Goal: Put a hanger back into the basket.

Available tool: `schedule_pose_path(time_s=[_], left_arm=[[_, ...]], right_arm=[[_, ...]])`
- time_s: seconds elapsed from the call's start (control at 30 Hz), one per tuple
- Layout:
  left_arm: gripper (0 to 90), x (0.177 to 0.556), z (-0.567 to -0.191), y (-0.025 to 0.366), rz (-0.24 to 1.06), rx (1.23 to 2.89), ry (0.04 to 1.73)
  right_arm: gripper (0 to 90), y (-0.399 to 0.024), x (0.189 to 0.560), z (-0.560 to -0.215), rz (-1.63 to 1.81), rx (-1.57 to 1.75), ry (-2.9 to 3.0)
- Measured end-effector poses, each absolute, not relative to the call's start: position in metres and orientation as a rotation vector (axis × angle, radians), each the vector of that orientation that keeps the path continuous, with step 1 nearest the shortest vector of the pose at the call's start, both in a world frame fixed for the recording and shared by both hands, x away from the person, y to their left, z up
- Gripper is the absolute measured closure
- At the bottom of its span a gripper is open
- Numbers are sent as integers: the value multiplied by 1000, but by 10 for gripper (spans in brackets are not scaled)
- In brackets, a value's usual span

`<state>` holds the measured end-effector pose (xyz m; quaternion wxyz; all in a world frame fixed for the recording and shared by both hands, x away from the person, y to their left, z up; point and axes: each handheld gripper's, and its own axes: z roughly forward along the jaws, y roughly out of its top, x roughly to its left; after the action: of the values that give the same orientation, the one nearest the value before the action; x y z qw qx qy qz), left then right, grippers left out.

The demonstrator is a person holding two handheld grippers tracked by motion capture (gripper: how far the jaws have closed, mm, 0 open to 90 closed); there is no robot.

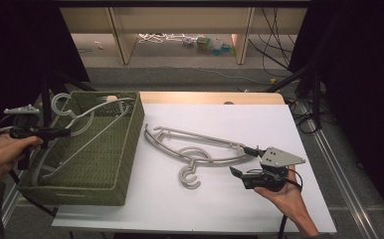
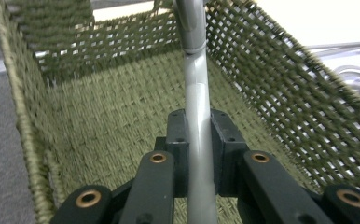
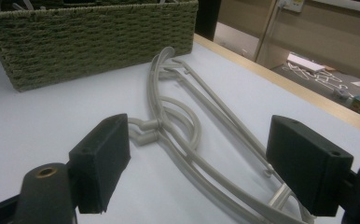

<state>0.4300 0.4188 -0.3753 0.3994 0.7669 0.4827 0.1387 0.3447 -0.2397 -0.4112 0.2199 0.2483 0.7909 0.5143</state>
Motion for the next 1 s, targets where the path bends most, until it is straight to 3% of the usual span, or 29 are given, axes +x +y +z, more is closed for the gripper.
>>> schedule_pose_path(time_s=[0.5,0.77,0.93,1.0], left_arm=[[764,442,-396,412,405,2094,1341],[688,435,-388,422,493,2041,1425],[558,421,-369,422,559,1939,1422],[555,410,-357,415,575,1893,1397]], right_arm=[[227,-239,345,-413,1416,674,2195],[227,-239,345,-413,1421,669,2180],[227,-238,345,-413,1420,674,2191],[227,-239,345,-413,1416,669,2195]])
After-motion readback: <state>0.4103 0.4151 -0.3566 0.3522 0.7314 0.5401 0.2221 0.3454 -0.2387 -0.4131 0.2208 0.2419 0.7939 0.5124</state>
